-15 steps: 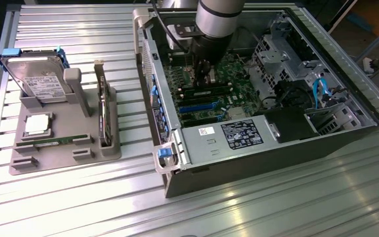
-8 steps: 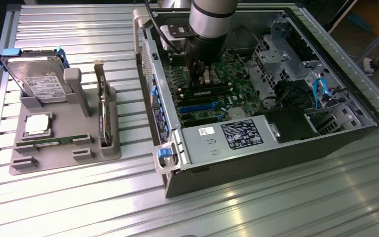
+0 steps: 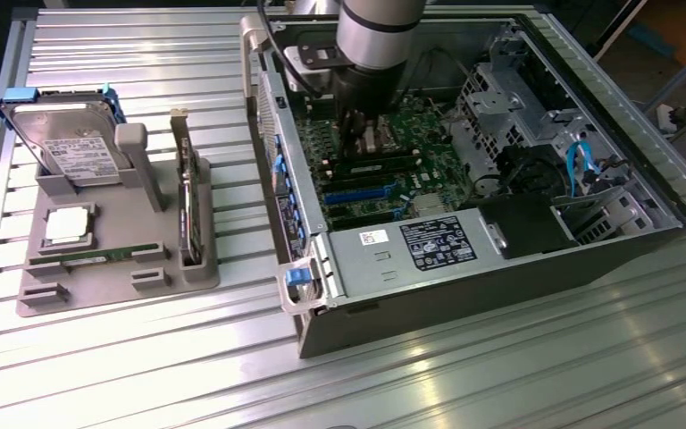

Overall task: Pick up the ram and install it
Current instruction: 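Press down the ram until it locks into place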

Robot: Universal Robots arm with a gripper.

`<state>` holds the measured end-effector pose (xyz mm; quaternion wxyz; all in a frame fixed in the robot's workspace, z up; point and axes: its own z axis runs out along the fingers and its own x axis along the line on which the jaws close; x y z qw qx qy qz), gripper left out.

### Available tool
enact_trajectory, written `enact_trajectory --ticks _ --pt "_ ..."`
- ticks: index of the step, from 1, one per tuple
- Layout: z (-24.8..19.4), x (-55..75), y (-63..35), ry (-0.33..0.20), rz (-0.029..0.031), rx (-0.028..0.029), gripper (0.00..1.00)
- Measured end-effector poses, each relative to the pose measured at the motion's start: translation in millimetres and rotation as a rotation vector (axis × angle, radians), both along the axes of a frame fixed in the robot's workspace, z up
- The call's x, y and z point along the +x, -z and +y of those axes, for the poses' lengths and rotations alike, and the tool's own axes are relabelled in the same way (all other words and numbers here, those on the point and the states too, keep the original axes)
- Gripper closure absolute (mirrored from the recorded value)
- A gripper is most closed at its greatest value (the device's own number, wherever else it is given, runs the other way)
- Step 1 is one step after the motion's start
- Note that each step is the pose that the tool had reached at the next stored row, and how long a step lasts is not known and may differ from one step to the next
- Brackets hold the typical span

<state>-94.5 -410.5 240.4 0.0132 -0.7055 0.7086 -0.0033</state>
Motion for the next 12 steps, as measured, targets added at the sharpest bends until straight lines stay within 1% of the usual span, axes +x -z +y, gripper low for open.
enact_trajectory --ticks 12 --pt "0.0 -2.8 5.1 0.0 -0.0015 -0.0001 0.89"
